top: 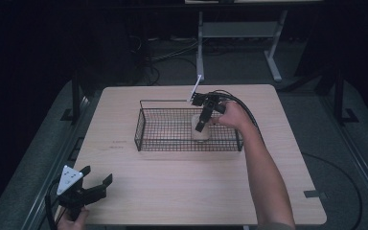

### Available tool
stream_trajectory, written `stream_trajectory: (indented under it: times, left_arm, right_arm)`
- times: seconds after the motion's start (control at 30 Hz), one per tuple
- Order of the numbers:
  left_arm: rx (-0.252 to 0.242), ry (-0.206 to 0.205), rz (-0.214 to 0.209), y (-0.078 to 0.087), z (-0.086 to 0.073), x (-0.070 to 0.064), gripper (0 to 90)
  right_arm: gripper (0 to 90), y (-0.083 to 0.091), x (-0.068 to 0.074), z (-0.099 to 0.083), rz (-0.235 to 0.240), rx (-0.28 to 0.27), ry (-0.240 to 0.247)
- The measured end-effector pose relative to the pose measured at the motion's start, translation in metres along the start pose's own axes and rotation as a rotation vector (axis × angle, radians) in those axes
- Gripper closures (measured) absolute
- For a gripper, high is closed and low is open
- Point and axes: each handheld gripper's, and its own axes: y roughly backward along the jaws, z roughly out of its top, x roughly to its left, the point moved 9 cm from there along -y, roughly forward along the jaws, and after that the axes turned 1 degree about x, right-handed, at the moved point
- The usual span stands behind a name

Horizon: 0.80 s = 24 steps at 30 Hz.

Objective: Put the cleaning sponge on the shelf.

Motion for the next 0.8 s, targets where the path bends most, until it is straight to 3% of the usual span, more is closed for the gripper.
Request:
stream_trajectory:
  times: [0.27, 0.37, 0.8]
  left_arm:
    - [0.002, -0.005, 0.0, 0.0, 0.0, 0.0, 13.8]
    - [0.001, -0.002, 0.001, 0.0, 0.0, 0.0, 13.8]
    - [0.005, -0.01, 0.002, -0.001, 0.0, -0.001, 13.8]
  right_arm:
    - [27.0, -0.012, 0.002, -0.001, -0.01, 0.047, 0.007]
    - [26.6, -0.012, 0.002, 0.0, 0.0, 0.02, -0.002]
    - [24.2, -0.008, 0.005, -0.002, 0.001, 0.006, 0.002]
